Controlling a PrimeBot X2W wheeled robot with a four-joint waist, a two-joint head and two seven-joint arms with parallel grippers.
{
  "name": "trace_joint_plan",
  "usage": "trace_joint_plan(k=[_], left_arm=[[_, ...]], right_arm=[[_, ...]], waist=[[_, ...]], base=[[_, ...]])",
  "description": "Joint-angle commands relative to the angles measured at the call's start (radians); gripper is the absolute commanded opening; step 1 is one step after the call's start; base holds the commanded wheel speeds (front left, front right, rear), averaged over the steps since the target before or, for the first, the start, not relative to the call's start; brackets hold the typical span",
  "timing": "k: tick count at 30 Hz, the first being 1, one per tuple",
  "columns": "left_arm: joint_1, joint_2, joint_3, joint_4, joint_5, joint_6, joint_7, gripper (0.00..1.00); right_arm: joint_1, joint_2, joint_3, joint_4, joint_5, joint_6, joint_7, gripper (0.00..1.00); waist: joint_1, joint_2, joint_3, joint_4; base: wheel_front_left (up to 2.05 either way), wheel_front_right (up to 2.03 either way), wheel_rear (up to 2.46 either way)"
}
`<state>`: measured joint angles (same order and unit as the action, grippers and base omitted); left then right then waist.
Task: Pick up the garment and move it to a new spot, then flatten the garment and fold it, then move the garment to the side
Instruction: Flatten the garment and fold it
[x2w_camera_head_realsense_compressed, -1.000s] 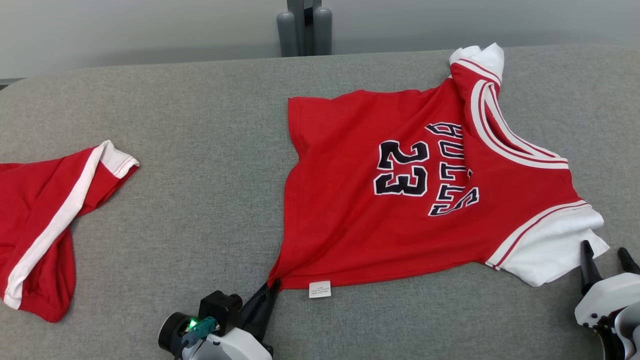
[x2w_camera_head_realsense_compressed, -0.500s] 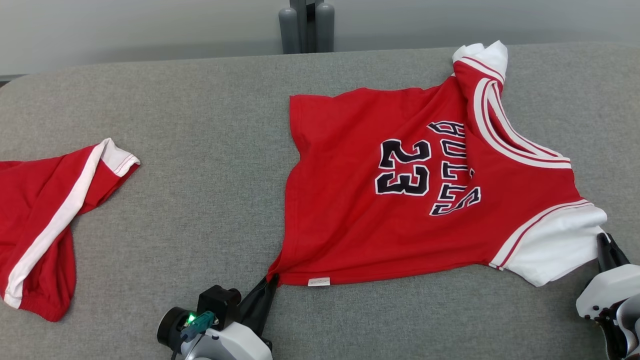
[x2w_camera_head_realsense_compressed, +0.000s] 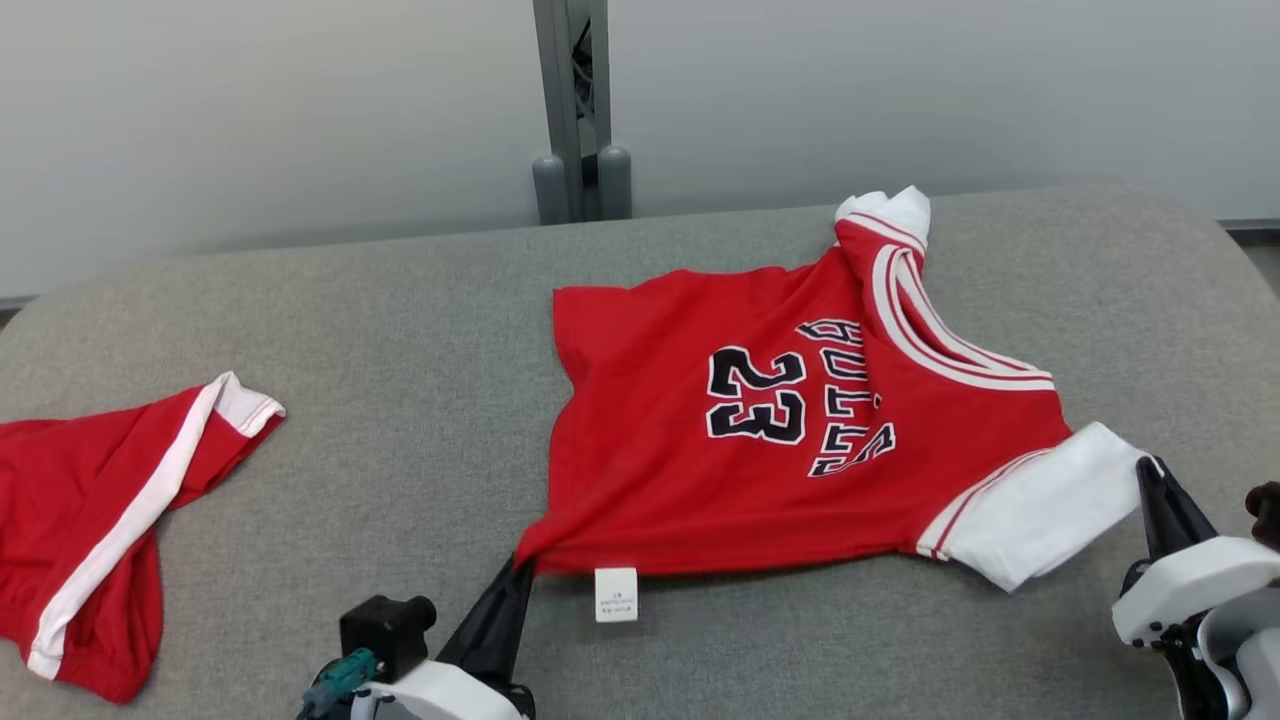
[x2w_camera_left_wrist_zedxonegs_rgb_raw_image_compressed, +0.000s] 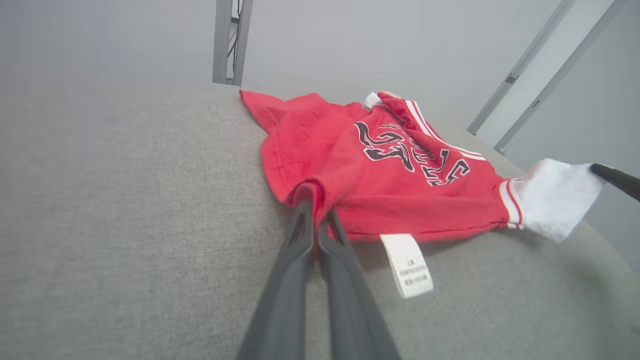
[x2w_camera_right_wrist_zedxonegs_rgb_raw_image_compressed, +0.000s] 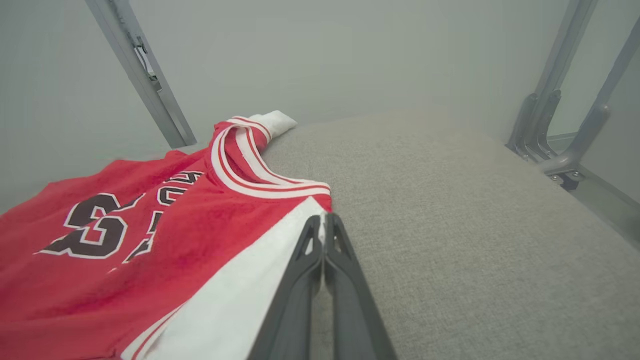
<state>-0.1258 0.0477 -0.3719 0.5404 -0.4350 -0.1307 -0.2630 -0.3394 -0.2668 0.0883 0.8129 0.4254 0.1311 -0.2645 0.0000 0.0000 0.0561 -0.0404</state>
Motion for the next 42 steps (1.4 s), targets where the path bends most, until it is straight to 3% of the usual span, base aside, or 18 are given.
trace_joint_plan(k=[1,8,15,21,24,35,42], left_arm=[[0.007,0.006,0.017,-0.025,-0.031,0.001,0.0,0.0],[-0.058,0.005,0.008,-0.133,-0.216,0.0,0.0,0.0],[-0.217,0.006,0.066,-0.18,-0.341,0.0,0.0,0.0],[-0.378,0.006,0.153,-0.129,-0.352,0.001,0.0,0.0],[-0.444,0.006,0.193,-0.1,-0.376,0.024,0.0,0.0],[-0.54,0.006,0.167,0.002,-0.389,0.086,0.006,0.0],[-0.663,0.032,0.142,0.079,-0.362,0.104,0.069,0.0]], right_arm=[[0.001,-0.024,0.024,-0.035,0.046,-0.001,0.008,0.0],[-0.067,-0.096,0.124,-0.225,0.223,-0.001,0.082,0.0],[-0.211,-0.123,0.093,-0.314,0.333,-0.001,0.127,0.0],[-0.371,-0.104,0.086,-0.274,0.331,-0.001,0.168,0.0],[-0.449,-0.08,0.094,-0.234,0.311,-0.001,0.164,0.0],[-0.573,-0.046,0.132,-0.136,0.238,-0.001,0.147,0.0],[-0.679,-0.016,0.103,-0.042,0.163,-0.001,0.134,0.0]], waist=[[0.0,0.0,-0.046,-0.022],[0.0,0.0,-0.09,-0.046],[0.0,0.0,-0.121,-0.053],[0.0,0.0,-0.14,-0.067],[0.0,0.0,-0.149,-0.074],[0.0,0.0,-0.153,-0.071],[0.0,0.0,-0.072,-0.073]], base=[[0.0,0.0,0.0],[0.0,0.0,0.0],[0.0,0.0,0.0],[0.0,0.0,0.0],[0.0,0.0,0.0],[0.0,0.0,0.0],[0.0,0.0,0.0]])
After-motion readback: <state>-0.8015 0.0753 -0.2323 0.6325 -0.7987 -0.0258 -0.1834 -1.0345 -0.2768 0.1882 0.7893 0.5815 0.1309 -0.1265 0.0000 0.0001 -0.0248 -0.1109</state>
